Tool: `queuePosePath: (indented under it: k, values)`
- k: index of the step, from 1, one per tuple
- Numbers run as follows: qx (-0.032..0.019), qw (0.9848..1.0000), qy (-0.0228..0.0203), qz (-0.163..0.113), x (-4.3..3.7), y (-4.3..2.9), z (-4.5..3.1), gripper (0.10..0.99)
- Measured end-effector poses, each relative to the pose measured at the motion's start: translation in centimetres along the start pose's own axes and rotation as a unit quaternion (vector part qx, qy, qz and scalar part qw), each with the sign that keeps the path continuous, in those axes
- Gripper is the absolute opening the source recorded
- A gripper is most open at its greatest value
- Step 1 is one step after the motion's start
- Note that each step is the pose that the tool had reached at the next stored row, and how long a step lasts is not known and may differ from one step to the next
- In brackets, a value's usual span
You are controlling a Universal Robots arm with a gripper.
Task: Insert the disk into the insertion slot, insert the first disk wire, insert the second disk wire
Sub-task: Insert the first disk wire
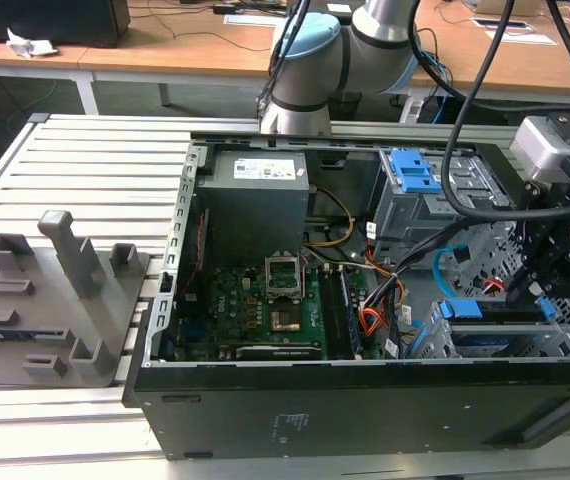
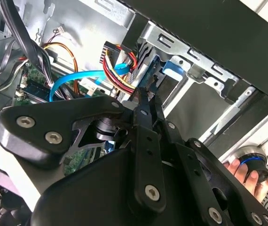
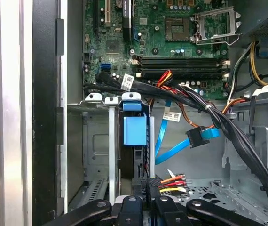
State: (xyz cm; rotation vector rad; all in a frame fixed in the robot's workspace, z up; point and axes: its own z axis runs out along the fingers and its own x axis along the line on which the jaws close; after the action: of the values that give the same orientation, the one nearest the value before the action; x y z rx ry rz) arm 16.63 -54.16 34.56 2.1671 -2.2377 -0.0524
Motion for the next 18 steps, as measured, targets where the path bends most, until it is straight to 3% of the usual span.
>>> queuePosePath:
  k: [18]
  values:
    - [-0.0001, 1.0, 0.0, 0.0, -0.02, -0.46, 0.92, 0.165]
